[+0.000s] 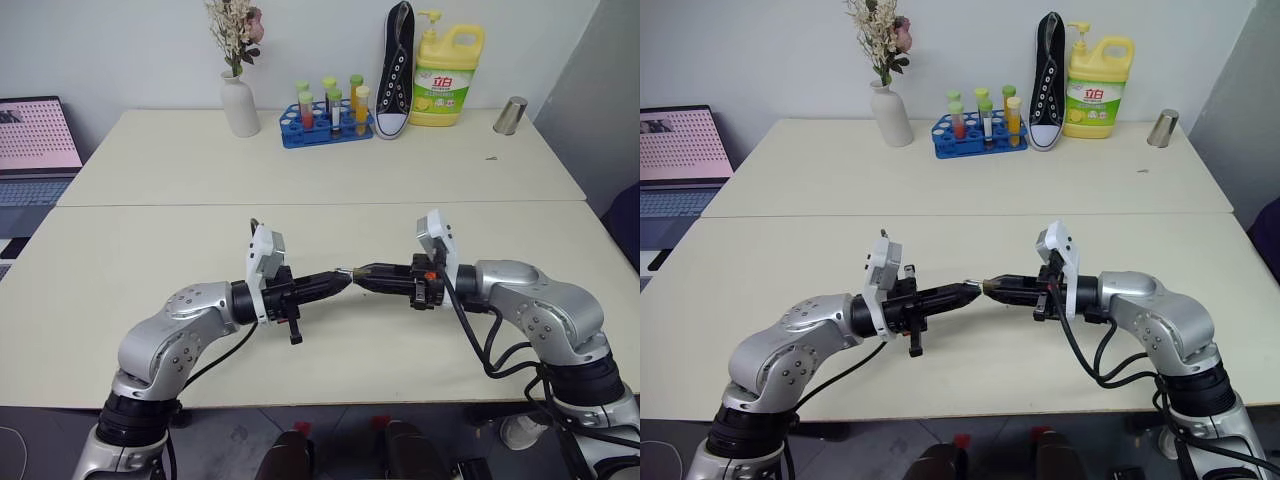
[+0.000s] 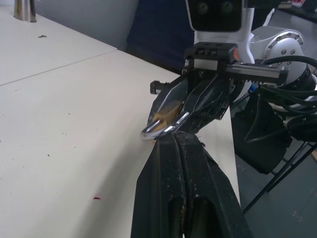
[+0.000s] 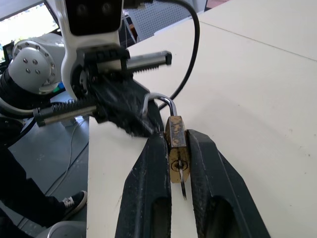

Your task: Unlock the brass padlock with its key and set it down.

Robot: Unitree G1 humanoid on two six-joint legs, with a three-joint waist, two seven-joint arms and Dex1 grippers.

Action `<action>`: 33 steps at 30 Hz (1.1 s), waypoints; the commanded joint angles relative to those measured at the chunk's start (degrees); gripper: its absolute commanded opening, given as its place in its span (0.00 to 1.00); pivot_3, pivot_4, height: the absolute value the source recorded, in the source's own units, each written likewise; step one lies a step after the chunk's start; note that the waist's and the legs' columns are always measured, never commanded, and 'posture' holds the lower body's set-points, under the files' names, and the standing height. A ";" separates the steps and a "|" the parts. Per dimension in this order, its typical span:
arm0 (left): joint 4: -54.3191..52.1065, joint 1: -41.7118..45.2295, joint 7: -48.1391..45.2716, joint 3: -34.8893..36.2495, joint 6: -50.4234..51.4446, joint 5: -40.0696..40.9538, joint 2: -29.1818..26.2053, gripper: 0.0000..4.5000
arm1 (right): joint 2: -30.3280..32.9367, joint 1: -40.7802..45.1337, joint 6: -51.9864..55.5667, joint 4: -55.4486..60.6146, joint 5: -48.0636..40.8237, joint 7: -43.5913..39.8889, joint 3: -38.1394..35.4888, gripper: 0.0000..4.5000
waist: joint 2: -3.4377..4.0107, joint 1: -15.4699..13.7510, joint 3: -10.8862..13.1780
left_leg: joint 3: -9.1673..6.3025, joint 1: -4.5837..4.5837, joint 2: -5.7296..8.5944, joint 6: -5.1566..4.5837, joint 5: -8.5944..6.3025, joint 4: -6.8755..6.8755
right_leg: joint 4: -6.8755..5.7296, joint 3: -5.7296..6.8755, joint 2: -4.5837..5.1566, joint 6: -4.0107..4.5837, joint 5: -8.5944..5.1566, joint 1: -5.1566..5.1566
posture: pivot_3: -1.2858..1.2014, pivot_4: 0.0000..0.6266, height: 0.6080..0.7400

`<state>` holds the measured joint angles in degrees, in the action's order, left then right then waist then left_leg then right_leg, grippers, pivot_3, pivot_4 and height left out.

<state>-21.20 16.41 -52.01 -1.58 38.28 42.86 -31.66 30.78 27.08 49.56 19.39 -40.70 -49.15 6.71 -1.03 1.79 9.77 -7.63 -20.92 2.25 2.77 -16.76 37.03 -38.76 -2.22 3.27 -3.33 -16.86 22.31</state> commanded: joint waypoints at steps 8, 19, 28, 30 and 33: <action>-1.02 -0.37 -0.41 1.24 -1.94 0.50 0.42 0.00 | 0.36 0.27 -0.37 0.83 -0.35 -1.15 -0.17 0.04 | 0.00 -0.04 0.00 | 0.00 0.00 0.00 -0.02 -0.01 -0.01 | 0.03 0.00 0.00 0.00 0.00 -0.01 | 0.52 0.24 1.00; -0.30 0.44 0.42 2.13 -1.01 1.86 0.86 0.00 | 0.69 0.00 -0.27 1.18 -0.29 -1.46 -0.14 0.04 | 0.00 -0.01 0.00 | 0.00 0.00 0.00 -0.02 -0.01 -0.01 | 0.03 0.01 0.00 0.00 0.00 -0.01 | 0.52 0.24 1.00; 0.48 0.74 1.17 1.81 -2.57 -0.19 0.81 0.00 | 0.62 -0.11 -0.36 1.24 -0.22 -1.39 -0.06 0.04 | 0.00 -0.02 0.00 | 0.00 0.00 0.00 -0.01 -0.01 -0.01 | 0.05 0.00 0.00 0.00 0.00 -0.01 | 0.52 0.24 1.00; 0.61 0.77 1.30 1.76 -2.90 -0.62 0.86 0.00 | 0.69 -0.16 -0.37 1.31 -0.16 -1.46 0.01 0.04 | 0.00 -0.02 0.00 | 0.00 0.00 0.00 0.00 0.00 -0.01 | 0.05 0.00 0.00 0.00 0.00 -0.01 | 0.52 0.24 1.00; 0.66 1.07 1.38 1.49 -3.42 -1.38 1.17 0.00 | 0.62 -0.14 -0.38 1.21 -0.11 -1.52 0.12 0.04 | 0.00 -0.02 0.01 | 0.00 0.00 0.00 0.00 -0.01 -0.01 | 0.05 0.00 0.00 0.00 0.00 -0.01 | 0.52 0.24 1.00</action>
<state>-19.77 16.50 -50.64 -0.34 36.26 41.59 -31.02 31.12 26.48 49.60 19.39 -40.43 -49.98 7.03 -1.03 1.77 9.77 -7.63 -20.93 2.25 2.77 -16.77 37.02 -38.71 -2.22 3.27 -3.33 -16.86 22.30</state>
